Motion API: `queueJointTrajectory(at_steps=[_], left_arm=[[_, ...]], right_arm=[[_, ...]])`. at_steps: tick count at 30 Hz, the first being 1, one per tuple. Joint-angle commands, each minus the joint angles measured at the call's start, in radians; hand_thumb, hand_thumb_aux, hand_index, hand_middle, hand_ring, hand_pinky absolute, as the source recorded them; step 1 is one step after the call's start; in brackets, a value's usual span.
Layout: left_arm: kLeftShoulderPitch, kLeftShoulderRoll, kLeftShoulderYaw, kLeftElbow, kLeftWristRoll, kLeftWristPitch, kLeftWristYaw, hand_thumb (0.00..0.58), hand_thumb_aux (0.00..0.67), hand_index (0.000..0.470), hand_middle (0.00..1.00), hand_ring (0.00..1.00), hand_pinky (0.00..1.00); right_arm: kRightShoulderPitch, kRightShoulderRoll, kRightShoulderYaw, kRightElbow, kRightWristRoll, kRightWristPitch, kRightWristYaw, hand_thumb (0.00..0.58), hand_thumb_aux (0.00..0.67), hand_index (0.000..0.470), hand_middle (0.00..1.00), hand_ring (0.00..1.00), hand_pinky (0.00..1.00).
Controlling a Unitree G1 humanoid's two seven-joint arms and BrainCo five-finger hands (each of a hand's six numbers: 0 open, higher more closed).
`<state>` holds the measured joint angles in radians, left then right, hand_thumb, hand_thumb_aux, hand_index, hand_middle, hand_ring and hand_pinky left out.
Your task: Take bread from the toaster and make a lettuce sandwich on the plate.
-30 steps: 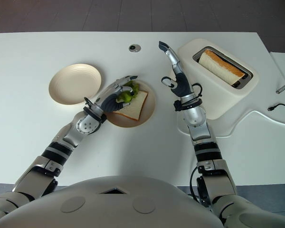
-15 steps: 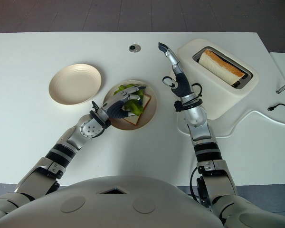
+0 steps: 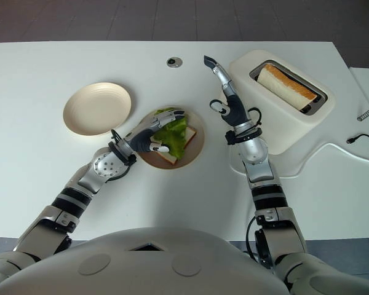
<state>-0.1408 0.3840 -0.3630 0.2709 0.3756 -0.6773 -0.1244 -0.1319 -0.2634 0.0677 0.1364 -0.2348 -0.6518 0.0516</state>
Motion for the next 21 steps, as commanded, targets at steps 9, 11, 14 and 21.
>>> queueJointTrajectory(at_steps=[9,11,14,21], left_arm=[[0.043,-0.042,0.098,-0.158,-0.346,-0.096,-0.129,0.000,0.000,0.000,0.00,0.00,0.00],[0.060,-0.049,0.088,-0.195,-0.362,-0.112,-0.150,0.000,0.000,0.000,0.00,0.00,0.00],[0.063,-0.059,0.094,-0.212,-0.372,-0.108,-0.167,0.000,0.000,0.000,0.00,0.00,0.00],[0.078,-0.068,0.110,-0.224,-0.381,-0.105,-0.198,0.000,0.000,0.000,0.00,0.00,0.00]], right_arm=[[0.050,-0.361,-0.322,-0.371,-0.154,0.034,0.074,0.000,0.000,0.000,0.00,0.00,0.00],[0.066,-0.430,-0.374,-0.328,-0.215,0.047,0.083,0.000,0.000,0.000,0.00,0.00,0.00],[0.115,-0.515,-0.418,-0.238,-0.236,0.078,0.117,0.000,0.000,0.000,0.00,0.00,0.00],[0.256,-0.650,-0.475,-0.113,-0.196,0.122,0.232,0.000,0.000,0.000,0.00,0.00,0.00]])
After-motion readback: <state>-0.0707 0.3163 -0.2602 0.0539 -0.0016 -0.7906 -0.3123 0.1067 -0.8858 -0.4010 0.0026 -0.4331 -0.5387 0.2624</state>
